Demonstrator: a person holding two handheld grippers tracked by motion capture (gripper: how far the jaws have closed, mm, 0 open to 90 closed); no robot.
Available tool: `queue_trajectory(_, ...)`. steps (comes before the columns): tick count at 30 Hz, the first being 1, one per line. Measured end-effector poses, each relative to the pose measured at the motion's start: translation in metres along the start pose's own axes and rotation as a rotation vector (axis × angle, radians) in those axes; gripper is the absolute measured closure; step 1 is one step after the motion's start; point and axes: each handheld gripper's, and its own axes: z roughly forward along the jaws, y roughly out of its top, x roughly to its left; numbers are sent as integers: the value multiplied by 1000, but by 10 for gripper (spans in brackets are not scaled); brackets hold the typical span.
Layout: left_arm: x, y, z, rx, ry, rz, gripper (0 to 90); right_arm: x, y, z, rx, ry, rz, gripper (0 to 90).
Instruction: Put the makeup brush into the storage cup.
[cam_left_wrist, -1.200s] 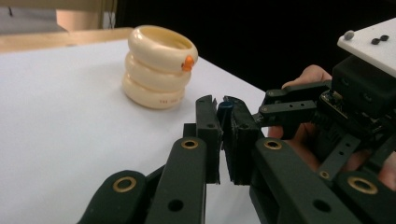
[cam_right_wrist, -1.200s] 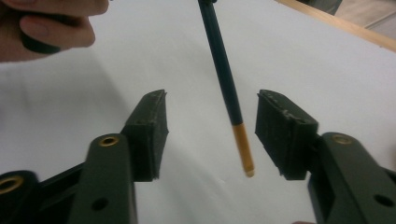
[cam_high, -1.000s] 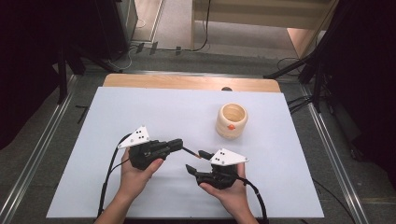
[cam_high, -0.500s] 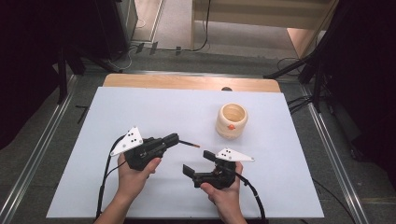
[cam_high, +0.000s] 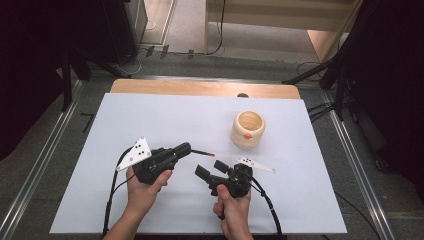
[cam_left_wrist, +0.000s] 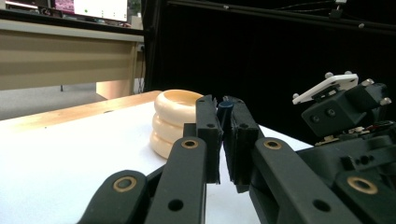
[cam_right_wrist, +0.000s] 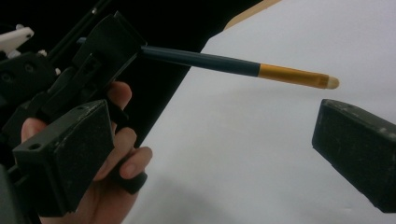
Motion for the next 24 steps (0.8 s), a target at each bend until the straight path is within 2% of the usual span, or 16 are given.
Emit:
queue_trajectory(2, -2, -1, 1, -7, 5, 5, 869, 1, 0, 3, -24, 2, 41, 0)
queue_trajectory(3, -2, -1, 1, -11, 6, 8, 869, 1, 0, 3, -24, 2, 41, 0)
queue_trajectory(6, -3, -2, 1, -25, 12, 13, 869, 1, 1, 3, -57, 17, 91, 0)
queue_trajectory(7, -3, -2, 1, -25, 12, 13, 869, 1, 1, 3, -57, 17, 91, 0)
queue_trajectory(10, -3, -3, 0, -32, 19, 14, 869, 1, 3, 1, -93, 22, 146, 11)
queue_trajectory(12, -3, -3, 0, -37, 23, 17, 869, -1, 5, -1, -123, 27, 198, 30)
queue_trajectory(13, -3, -2, 0, -40, 25, 20, 869, -1, 5, -1, -123, 27, 198, 30)
queue_trajectory(16, -3, -2, -2, -53, 29, 24, 869, -1, 8, -2, -146, 31, 249, 54)
queue_trajectory(18, -3, -2, -2, -57, 31, 20, 869, -1, 8, -2, -152, 30, 263, 61)
queue_trajectory(20, -4, -3, -1, -62, 39, 33, 869, -1, 9, -1, -164, 39, 321, 99)
queue_trajectory(24, -5, -4, -1, -64, 37, 39, 869, -1, 9, 0, -175, 48, 356, 143)
